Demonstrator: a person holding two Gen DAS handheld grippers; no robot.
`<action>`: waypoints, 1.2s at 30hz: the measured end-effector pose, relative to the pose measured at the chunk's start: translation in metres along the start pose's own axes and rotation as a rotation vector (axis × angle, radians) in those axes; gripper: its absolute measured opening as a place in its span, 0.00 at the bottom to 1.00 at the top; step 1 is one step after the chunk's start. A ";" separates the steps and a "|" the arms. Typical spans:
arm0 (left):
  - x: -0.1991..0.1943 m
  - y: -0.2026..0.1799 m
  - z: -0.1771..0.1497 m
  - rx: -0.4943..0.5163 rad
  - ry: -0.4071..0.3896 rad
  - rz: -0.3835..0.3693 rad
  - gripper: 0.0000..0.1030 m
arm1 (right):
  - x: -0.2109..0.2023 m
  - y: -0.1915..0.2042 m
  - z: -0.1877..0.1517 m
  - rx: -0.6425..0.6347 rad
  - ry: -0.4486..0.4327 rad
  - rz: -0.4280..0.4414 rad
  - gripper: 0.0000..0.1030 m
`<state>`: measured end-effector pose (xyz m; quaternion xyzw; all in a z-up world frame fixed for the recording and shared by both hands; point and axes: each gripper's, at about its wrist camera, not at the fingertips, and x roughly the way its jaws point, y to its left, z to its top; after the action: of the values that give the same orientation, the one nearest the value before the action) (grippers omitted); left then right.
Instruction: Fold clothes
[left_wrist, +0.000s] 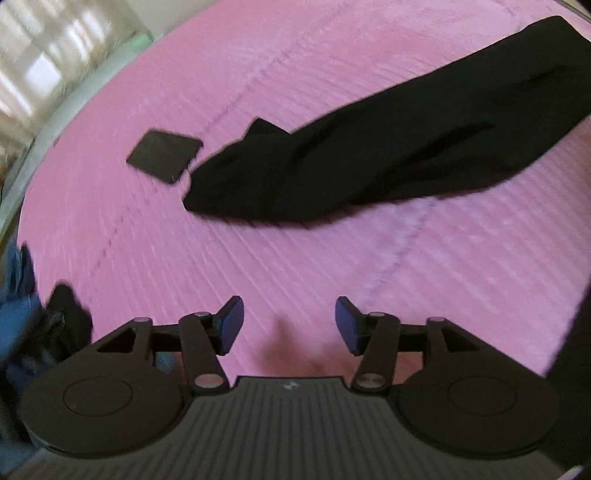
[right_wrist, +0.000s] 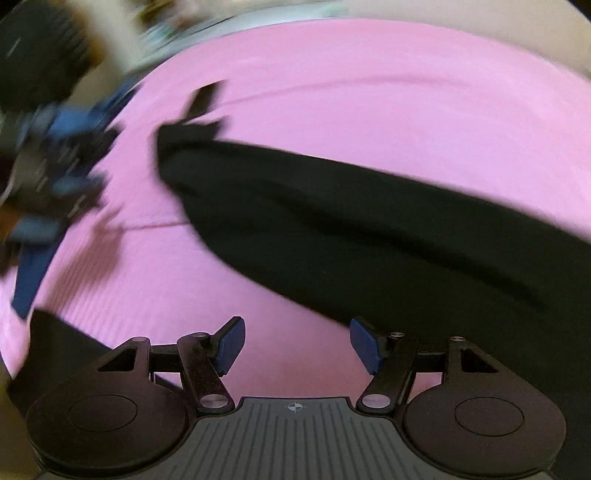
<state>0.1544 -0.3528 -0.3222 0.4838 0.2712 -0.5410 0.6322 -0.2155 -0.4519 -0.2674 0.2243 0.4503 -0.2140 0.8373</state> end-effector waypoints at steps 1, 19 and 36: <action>0.007 0.009 0.001 0.001 -0.013 0.001 0.50 | 0.011 0.016 0.013 -0.050 0.003 0.001 0.64; 0.010 0.026 -0.032 -0.330 -0.099 -0.036 0.58 | 0.206 0.076 0.196 -0.634 0.118 0.188 0.42; -0.076 0.011 -0.052 -0.507 -0.083 0.024 0.61 | 0.023 0.022 0.206 -0.546 -0.031 0.245 0.01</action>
<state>0.1540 -0.2745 -0.2726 0.2905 0.3662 -0.4674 0.7503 -0.0558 -0.5548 -0.1812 0.0403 0.4482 0.0140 0.8929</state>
